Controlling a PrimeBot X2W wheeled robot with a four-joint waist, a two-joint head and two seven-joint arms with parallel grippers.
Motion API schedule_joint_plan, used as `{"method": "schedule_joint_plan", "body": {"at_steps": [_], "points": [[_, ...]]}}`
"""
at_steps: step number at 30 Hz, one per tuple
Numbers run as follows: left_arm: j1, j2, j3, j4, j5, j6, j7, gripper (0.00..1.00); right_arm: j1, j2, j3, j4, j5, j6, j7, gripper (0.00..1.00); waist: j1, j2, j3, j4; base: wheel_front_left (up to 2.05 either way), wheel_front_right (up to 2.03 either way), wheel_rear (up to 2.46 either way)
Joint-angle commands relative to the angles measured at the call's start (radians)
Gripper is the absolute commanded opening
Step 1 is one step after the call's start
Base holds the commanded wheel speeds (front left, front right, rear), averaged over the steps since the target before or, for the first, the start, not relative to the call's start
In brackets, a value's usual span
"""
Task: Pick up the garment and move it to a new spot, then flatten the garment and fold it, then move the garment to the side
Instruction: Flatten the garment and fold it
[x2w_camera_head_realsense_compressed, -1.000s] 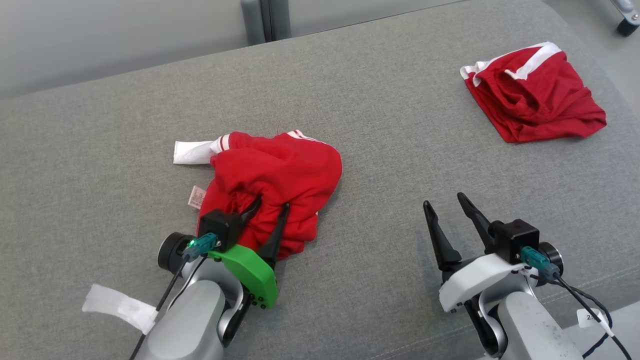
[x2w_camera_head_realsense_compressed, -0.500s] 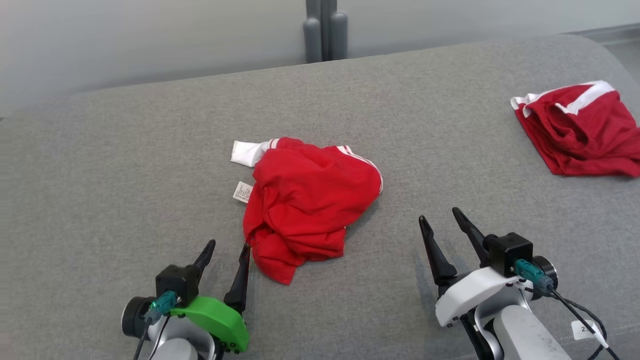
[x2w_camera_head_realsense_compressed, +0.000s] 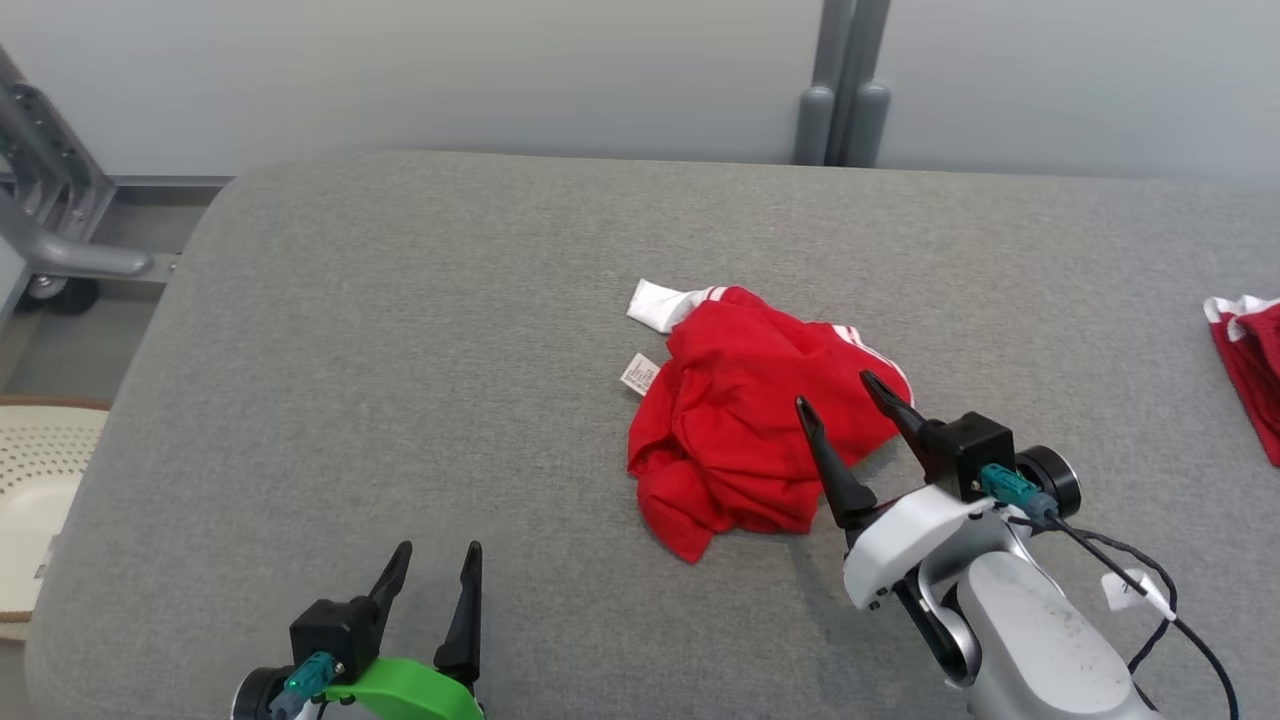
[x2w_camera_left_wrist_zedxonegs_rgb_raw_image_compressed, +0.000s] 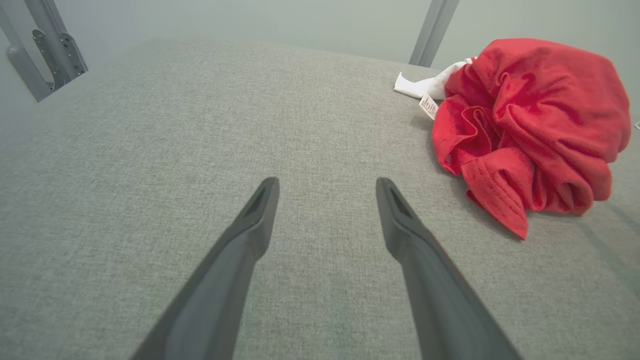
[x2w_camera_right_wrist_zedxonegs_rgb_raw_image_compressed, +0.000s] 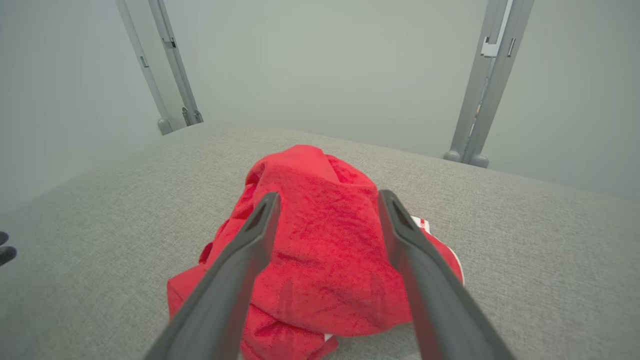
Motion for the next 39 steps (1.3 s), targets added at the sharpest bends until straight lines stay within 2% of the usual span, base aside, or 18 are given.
{"method": "schedule_joint_plan", "body": {"at_steps": [1,7,13,14,15,16,17,18,19,26,30,34,39], "points": [[0.017,0.000,0.004,-0.004,0.010,-0.005,0.000,1.00,-0.026,-0.010,0.008,0.029,-0.013,-0.001,-0.003,1.00,0.0000,0.0000,-0.031,0.109,0.00,0.00,0.00],[0.030,-0.005,0.016,-0.005,0.013,-0.010,0.000,1.00,-0.117,-0.024,0.003,0.158,-0.029,-0.001,-0.003,1.00,0.0000,0.0000,-0.023,0.185,0.00,0.00,0.00],[0.039,-0.009,0.021,-0.002,0.009,-0.014,0.000,1.00,-0.179,-0.027,-0.006,0.296,-0.059,-0.001,0.002,1.00,0.0000,0.0000,-0.010,0.215,0.00,0.00,0.00],[0.039,-0.009,0.021,-0.003,0.008,-0.014,0.000,1.00,-0.188,-0.027,-0.009,0.321,-0.066,-0.001,0.008,0.64,0.0000,0.0000,-0.008,0.216,0.00,0.00,0.00],[0.039,-0.009,0.021,-0.003,0.008,-0.014,0.000,1.00,-0.188,-0.027,-0.009,0.321,-0.066,-0.001,0.008,0.64,0.0000,0.0000,-0.008,0.216,0.00,0.00,0.00],[0.039,-0.009,0.018,-0.006,-0.001,-0.013,0.000,1.00,-0.203,-0.028,-0.016,0.364,-0.076,-0.001,0.012,0.26,0.0000,0.0000,-0.005,0.217,0.00,0.00,0.00],[0.039,-0.009,0.018,-0.006,-0.001,-0.013,0.000,1.00,-0.203,-0.028,-0.016,0.364,-0.076,-0.001,0.012,0.26,0.0000,0.0000,-0.005,0.217,0.00,0.00,0.00],[0.039,-0.009,0.015,-0.008,-0.007,-0.013,0.000,1.00,-0.210,-0.031,-0.023,0.383,-0.081,-0.001,0.014,0.03,0.0000,0.0000,-0.003,0.217,0.00,0.00,0.00],[0.038,-0.009,0.014,-0.010,-0.010,-0.013,0.000,1.00,-0.216,-0.031,-0.030,0.399,-0.086,-0.001,0.014,0.00,0.0000,0.0000,-0.002,0.215,0.00,0.00,0.00],[0.030,-0.009,-0.001,-0.014,-0.027,-0.014,0.000,1.00,-0.262,-0.030,-0.056,0.434,-0.079,-0.001,0.002,0.00,0.0000,0.0000,-0.001,0.191,0.00,0.00,0.00],[0.033,-0.009,-0.005,-0.019,-0.037,-0.012,0.000,1.00,-0.282,-0.059,-0.110,0.336,-0.054,-0.001,-0.004,0.00,0.0000,0.0000,-0.006,0.171,0.00,0.00,0.00],[0.030,-0.009,-0.020,-0.014,-0.036,-0.013,0.000,1.00,-0.197,-0.109,-0.221,0.220,-0.036,-0.001,-0.002,0.00,0.0000,0.0000,-0.019,0.154,0.00,0.00,0.00],[0.036,-0.008,-0.041,-0.016,-0.053,-0.008,0.000,1.00,-0.095,-0.152,-0.306,0.189,-0.058,-0.001,-0.002,0.00,0.0000,0.0000,-0.032,0.111,0.00,0.00,0.00]]}}
